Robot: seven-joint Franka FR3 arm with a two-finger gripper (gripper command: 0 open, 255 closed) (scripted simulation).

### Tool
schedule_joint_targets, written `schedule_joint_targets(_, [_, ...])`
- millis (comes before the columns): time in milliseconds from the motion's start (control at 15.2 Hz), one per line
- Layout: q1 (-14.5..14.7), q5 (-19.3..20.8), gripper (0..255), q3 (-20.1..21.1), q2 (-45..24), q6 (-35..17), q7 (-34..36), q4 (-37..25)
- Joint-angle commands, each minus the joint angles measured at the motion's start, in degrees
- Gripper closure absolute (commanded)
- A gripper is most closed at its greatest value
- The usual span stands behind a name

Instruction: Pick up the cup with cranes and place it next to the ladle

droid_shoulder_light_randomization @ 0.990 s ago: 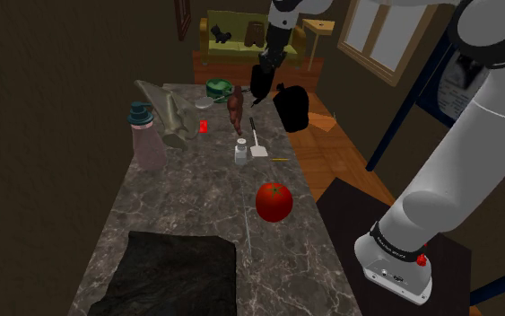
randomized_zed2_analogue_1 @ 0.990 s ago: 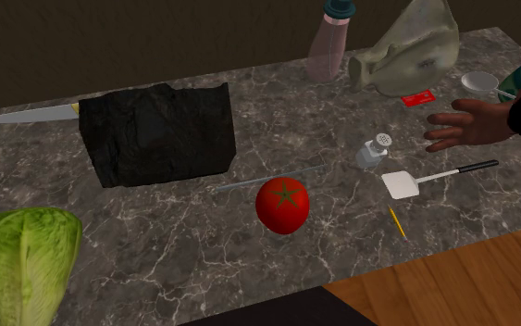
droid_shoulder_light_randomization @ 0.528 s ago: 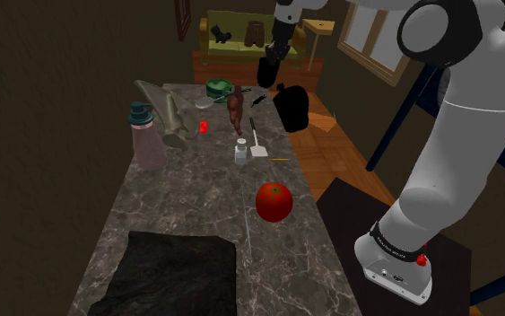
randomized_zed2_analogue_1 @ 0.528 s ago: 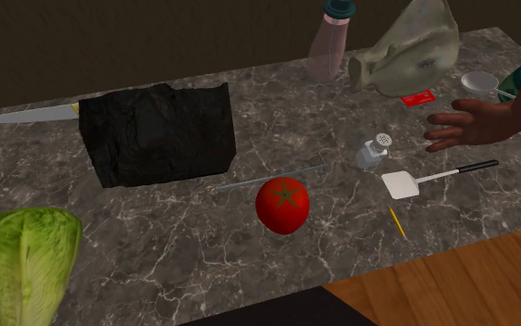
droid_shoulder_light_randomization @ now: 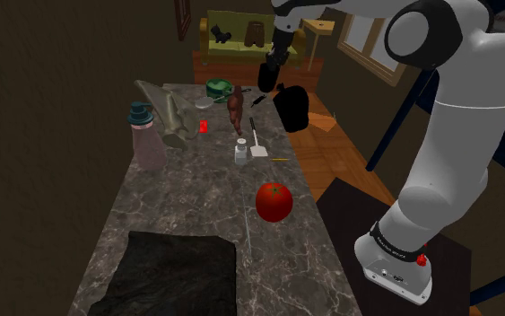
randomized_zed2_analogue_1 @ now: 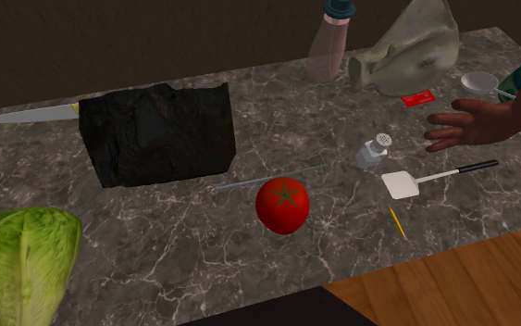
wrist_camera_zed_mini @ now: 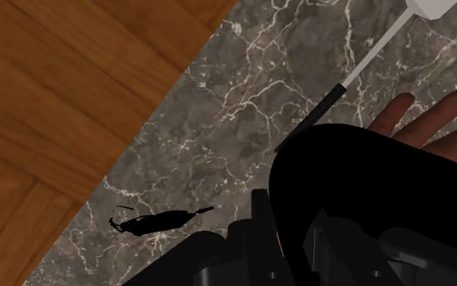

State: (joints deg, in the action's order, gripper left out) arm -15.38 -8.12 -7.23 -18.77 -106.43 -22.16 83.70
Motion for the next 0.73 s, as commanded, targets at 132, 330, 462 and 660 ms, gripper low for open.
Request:
schedule_joint_targets(132, [0.1, -0.1, 255, 0.1, 0.0, -3.1, -0.2, 3.1])
schedule_joint_targets(330, [0.2, -0.2, 255, 0.1, -0.3, -5.3, -0.5, 5.0])
schedule_joint_targets(462, [0.2, -0.3, 255, 0.2, -0.5, -6.8, -0.7, 6.3])
schedule_joint_targets(660, [0.2, -0.5, 255, 0.2, -0.9, -8.9, -0.9, 7.9])
